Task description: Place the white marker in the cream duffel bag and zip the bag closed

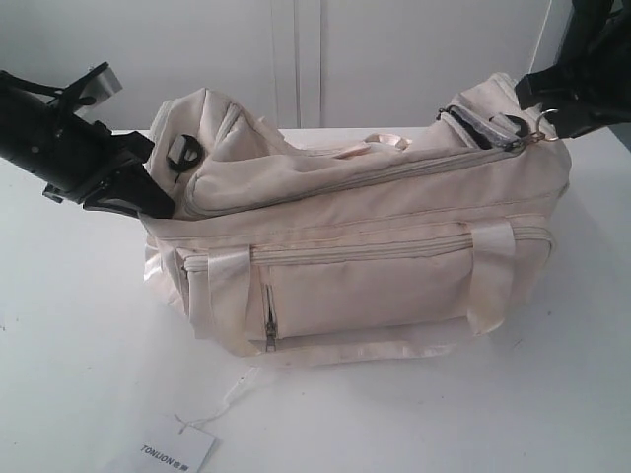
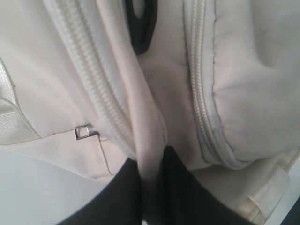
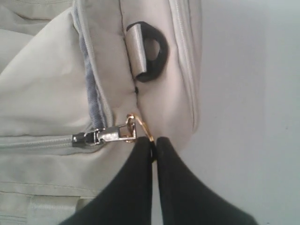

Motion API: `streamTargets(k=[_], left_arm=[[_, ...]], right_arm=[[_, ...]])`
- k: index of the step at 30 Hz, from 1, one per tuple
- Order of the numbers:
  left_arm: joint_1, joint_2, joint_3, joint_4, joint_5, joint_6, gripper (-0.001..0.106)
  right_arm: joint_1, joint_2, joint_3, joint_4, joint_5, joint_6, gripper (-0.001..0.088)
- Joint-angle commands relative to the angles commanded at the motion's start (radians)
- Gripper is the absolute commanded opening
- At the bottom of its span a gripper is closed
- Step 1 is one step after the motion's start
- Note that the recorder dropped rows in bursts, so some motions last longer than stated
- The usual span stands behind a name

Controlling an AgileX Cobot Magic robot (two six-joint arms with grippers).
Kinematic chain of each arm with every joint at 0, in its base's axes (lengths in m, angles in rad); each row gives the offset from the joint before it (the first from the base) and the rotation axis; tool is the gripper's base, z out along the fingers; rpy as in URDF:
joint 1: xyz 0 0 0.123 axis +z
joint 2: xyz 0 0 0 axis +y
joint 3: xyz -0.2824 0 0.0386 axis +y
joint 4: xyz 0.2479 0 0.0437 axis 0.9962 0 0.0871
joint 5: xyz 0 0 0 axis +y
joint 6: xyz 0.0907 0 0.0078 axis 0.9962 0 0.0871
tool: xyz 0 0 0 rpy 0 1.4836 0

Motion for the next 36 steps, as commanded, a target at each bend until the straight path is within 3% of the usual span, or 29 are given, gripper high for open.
streamTargets(k=[16,18,23,26,29,36], left_arm=[[0.000,0.000,0.000,0.000,-0.019,0.008,0.001],[0.000,0.000,0.000,0.000,-0.021,0.025,0.010],[0.000,-0.007,0.000,-0.002,-0.006,0.065,0.047],[0.000,-0.036,0.000,-0.002,-0.008,0.082,0.062],[0.000,-0.080,-0.006,0.000,-0.008,0.113,0.068],[0.000,-0.191,-0.025,-0.031,-0.004,0.279,0.068]], right_arm=[[0.002,0.000,0.000,0.107,0.017,-0.012,0.0000],[0.002,0.000,0.000,0.129,0.031,-0.030,0.0000],[0.002,0.000,0.000,0.142,0.037,-0.030,0.0000],[0.002,0.000,0.000,0.145,0.047,-0.047,0.0000],[0.002,0.000,0.000,0.150,0.047,-0.047,0.0000],[0.002,0.000,0.000,0.154,0.047,-0.049,0.0000]])
